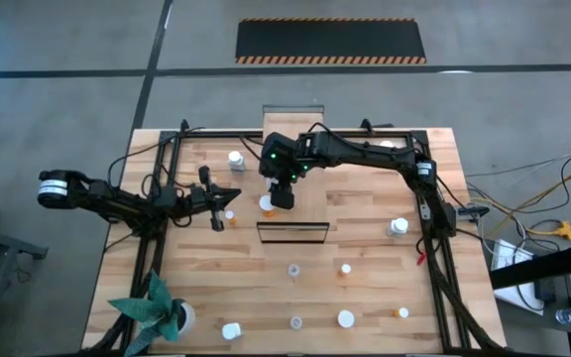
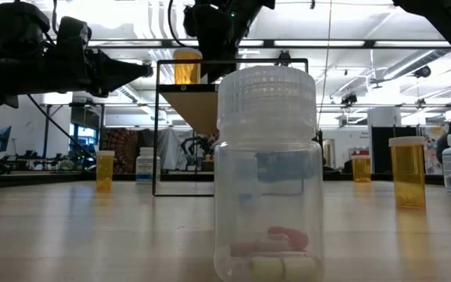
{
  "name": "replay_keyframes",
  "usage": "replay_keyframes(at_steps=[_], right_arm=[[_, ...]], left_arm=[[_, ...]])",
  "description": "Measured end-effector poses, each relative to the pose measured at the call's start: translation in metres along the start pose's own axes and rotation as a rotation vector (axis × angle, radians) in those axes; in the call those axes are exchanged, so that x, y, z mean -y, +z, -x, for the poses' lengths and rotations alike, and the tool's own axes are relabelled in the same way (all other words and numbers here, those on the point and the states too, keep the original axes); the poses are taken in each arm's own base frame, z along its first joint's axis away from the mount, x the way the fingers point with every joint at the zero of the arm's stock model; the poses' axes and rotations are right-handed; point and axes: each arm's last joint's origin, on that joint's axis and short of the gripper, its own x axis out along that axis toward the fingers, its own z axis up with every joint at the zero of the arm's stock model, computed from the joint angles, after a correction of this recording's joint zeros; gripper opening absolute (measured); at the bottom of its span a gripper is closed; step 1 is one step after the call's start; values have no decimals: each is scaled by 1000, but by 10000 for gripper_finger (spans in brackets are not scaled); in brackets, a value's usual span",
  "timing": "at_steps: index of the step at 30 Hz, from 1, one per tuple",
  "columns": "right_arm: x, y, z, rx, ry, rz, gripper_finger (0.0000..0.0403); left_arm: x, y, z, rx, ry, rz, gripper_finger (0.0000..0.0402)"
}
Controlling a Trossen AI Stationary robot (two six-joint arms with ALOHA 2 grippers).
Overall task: Pick and place medicine bottles onto shelf by color
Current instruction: Put the top transparent pill bottle on the shelf
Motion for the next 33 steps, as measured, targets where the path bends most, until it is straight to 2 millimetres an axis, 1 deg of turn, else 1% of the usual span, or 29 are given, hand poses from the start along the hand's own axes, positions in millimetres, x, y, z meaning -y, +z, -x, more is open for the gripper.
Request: replay_keyframes(at_steps=[4,8,11,14,16,19,22,26,28,30,33], right_arm=[[-2,1,0,3,-16,13,221],[-3,2,6,19,-20,15,243],[-4,4,18,46,-24,23,253],[-8,6,37,85,-31,38,257],[-11,5,52,100,-30,45,251],[-14,1,67,83,-26,43,218],[-12,-4,65,45,-30,32,160],[-10,-14,46,-33,-19,31,71],[-10,-20,36,-56,-15,39,34],[-9,-23,27,-51,-14,36,16],[-8,-28,16,-54,-14,26,14]], left_arm=[[0,0,0,0,0,0,2],[0,0,0,0,0,0,2],[0,0,0,0,0,0,2],[0,0,0,0,0,0,2],[0,0,0,-1,0,0,2],[0,0,0,-1,0,0,2],[0,0,0,-1,0,0,2],[0,0,0,0,0,0,2],[0,0,0,0,0,0,2],[0,0,0,0,0,1,2],[0,0,0,0,0,1,2]])
